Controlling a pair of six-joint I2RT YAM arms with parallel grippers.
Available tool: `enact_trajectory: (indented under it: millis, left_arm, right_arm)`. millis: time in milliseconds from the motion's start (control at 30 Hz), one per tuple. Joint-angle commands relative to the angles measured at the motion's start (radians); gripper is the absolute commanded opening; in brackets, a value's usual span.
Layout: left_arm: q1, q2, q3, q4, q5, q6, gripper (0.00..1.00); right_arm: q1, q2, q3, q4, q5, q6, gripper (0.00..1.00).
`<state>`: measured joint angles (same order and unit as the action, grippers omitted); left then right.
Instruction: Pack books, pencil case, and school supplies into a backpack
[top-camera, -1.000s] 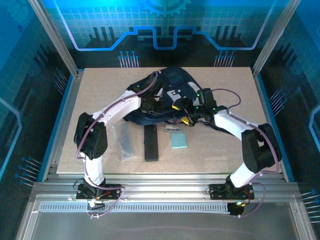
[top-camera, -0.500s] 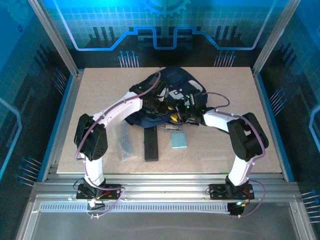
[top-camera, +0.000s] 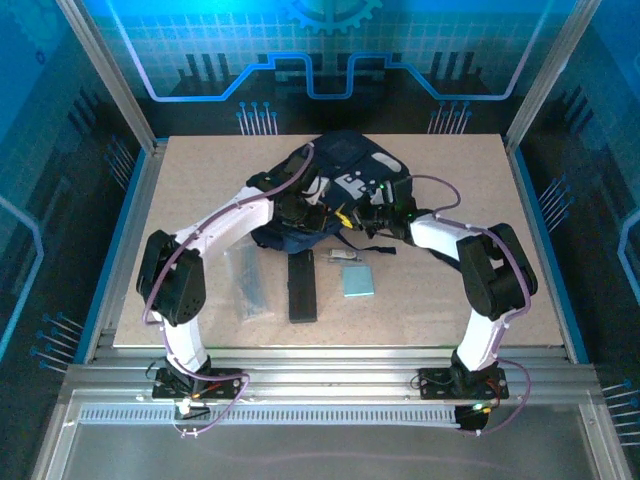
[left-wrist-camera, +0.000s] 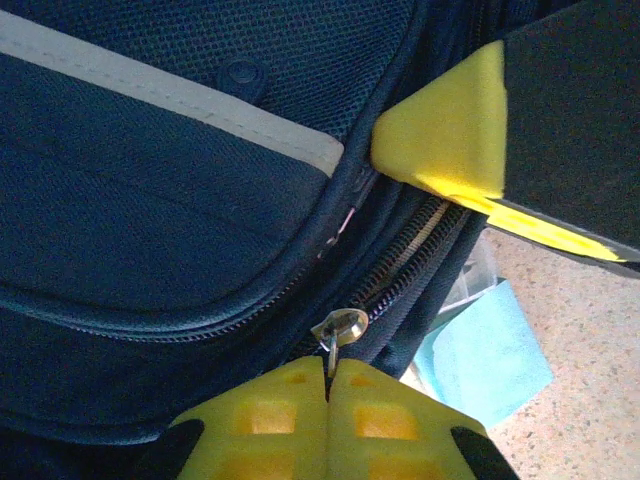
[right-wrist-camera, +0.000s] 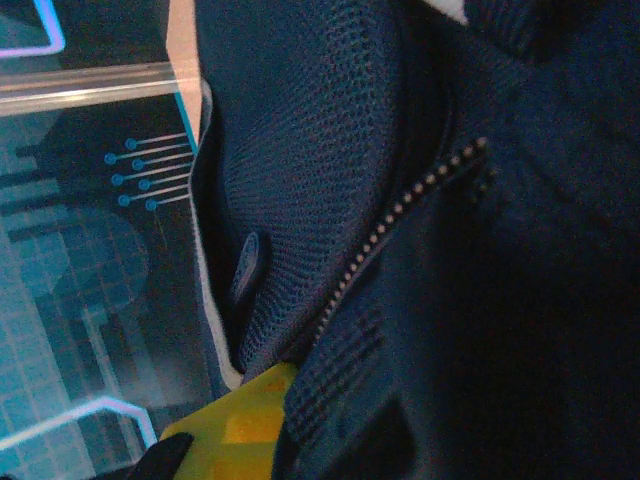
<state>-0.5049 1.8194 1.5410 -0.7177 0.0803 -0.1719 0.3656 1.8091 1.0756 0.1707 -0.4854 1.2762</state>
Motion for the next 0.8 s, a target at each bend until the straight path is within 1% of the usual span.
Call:
enact_trajectory:
  millis: [0, 100, 167, 233, 300, 400, 467, 567, 667, 733, 767]
  left_arm:
    - [0.165, -0.047, -0.036, -0.081, -0.216, 0.036, 0.00]
    - [0.208, -0.016, -0.023, -0.053, -0.262, 0.047, 0.00]
    - [0.220, 0.011, 0.013, -0.080, -0.238, 0.035, 0.00]
    - [0.207, 0.016, 0.021, -0.095, -0.174, 0.014, 0.00]
    - [0.164, 0.009, 0.015, -0.103, -0.142, -0.011, 0.00]
    - [0.049, -0.008, -0.004, -0.096, -0.139, -0.049, 0.00]
    - [-0.010, -0.013, -0.025, -0.067, -0.100, -0.100, 0.00]
    - [-0.039, -0.017, -0.063, -0.010, -0.022, -0.185, 0.00]
    - [-0.040, -0.039, -0.096, 0.055, 0.045, -0.250, 0.00]
    - [-0.044, -0.059, -0.105, 0.092, 0.056, -0.264, 0.00]
    - [-0.045, -0.070, -0.107, 0.107, 0.055, -0.264, 0.05]
  right_arm:
    - [-0.131, -0.034, 0.028, -0.179, -0.011, -0.201, 0.00]
    - [-0.178, -0.026, 0.050, -0.266, -0.059, -0.294, 0.00]
    - [-0.213, -0.042, 0.045, -0.303, -0.058, -0.330, 0.00]
    - [-0.233, -0.060, 0.027, -0.291, -0.053, -0.315, 0.00]
    - [-0.223, -0.068, 0.020, -0.261, -0.047, -0.284, 0.00]
    - [-0.178, -0.057, 0.019, -0.208, -0.021, -0.215, 0.00]
    - [-0.145, -0.042, 0.009, -0.138, -0.011, -0.152, 0.00]
    - [-0.127, -0.025, -0.003, -0.078, -0.007, -0.100, 0.00]
    - [-0.129, -0.024, -0.020, -0.044, -0.004, -0.072, 0.00]
    - [-0.127, -0.028, -0.032, -0.032, -0.006, -0.061, 0.00]
    - [-0.125, -0.028, -0.035, -0.027, -0.009, -0.058, 0.00]
